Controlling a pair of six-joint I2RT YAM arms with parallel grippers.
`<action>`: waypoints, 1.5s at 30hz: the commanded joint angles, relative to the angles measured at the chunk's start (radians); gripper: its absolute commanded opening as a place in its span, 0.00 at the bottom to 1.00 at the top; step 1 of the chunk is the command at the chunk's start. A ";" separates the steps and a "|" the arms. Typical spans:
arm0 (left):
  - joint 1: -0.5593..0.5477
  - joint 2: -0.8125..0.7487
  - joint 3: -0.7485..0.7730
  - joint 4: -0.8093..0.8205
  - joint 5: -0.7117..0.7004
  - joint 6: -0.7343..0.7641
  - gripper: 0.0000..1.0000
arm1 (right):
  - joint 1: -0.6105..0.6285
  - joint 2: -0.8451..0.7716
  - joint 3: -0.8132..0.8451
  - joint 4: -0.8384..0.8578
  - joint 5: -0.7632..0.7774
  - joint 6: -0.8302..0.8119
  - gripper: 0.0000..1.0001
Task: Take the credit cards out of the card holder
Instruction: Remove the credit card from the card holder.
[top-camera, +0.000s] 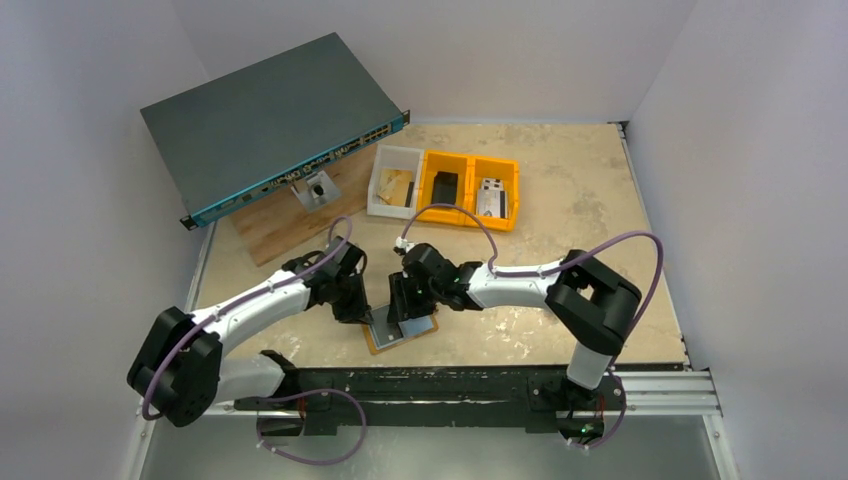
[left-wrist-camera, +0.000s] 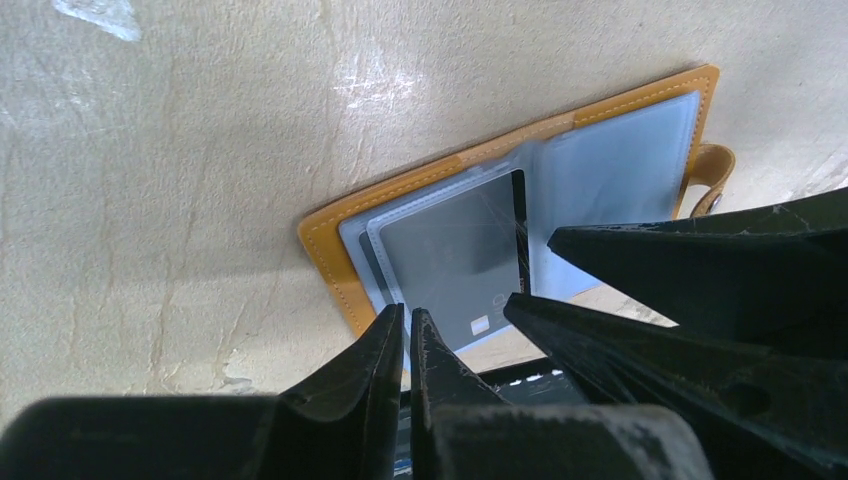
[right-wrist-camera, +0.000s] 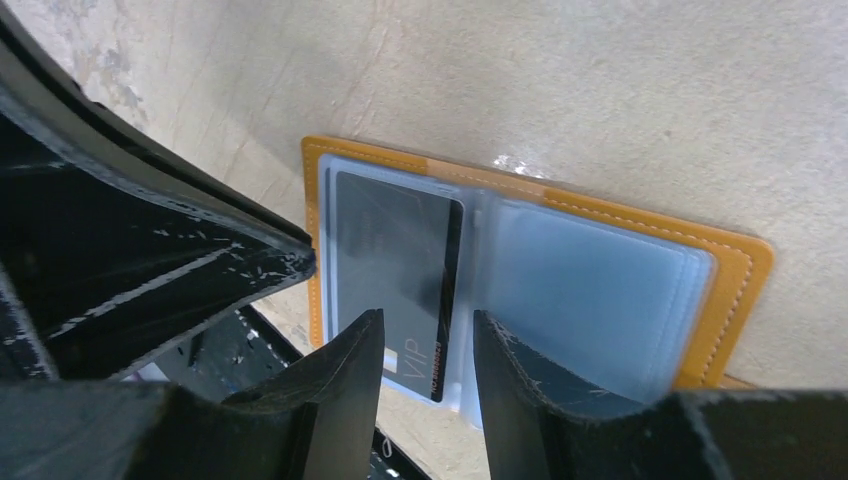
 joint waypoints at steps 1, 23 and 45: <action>0.006 0.014 -0.009 0.052 0.029 -0.007 0.05 | 0.003 0.015 0.039 0.051 -0.043 0.000 0.38; 0.003 0.143 -0.002 0.104 0.052 0.007 0.01 | -0.048 0.045 -0.064 0.151 -0.135 0.044 0.36; 0.002 0.273 0.046 0.110 0.024 0.003 0.00 | -0.193 0.090 -0.299 0.572 -0.438 0.176 0.35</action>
